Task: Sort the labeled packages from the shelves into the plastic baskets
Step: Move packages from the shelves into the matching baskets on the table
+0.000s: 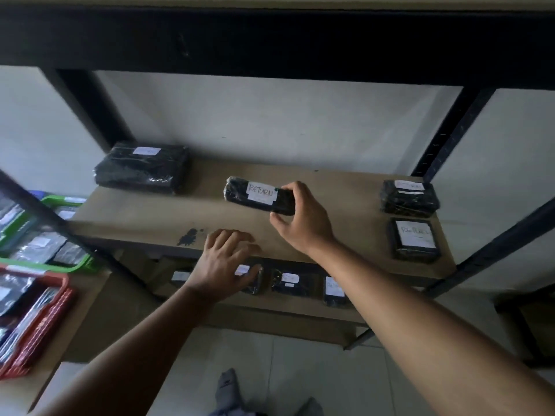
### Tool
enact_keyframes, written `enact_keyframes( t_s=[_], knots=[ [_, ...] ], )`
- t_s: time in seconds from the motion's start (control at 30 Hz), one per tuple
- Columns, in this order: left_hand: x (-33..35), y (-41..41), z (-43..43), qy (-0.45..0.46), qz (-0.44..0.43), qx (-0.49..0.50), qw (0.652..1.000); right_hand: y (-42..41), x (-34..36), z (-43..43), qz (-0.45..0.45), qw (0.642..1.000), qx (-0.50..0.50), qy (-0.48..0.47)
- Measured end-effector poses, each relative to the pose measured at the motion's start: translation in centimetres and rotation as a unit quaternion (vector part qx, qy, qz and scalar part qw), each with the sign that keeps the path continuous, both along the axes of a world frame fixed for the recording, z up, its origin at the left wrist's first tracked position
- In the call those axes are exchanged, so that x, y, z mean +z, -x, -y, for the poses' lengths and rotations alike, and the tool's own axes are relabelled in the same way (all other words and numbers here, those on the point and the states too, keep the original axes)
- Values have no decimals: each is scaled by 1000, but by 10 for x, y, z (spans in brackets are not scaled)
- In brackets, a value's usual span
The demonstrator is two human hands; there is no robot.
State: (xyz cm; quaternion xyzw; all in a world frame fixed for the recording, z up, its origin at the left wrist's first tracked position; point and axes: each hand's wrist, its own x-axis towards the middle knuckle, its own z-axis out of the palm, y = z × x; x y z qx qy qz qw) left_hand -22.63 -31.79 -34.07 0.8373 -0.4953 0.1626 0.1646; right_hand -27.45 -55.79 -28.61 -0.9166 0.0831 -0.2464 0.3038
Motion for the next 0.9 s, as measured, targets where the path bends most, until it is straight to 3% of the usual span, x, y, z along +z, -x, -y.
enact_keyframes(
  t_s=[0.1,0.2,0.47,0.9],
  knots=[
    [-5,17,-49,3,6,87,996,-6,-2,-39,8,998,58,-13],
    [-10,29,-100,1,-42,157,987,-12,-4,-80,4,995,100,-17],
    [-17,51,-225,-25,-178,343,922,-24,2,-193,-23,986,166,2],
    [-27,64,-529,58,-276,459,842,-39,-31,-484,-42,981,189,-25]
  ],
)
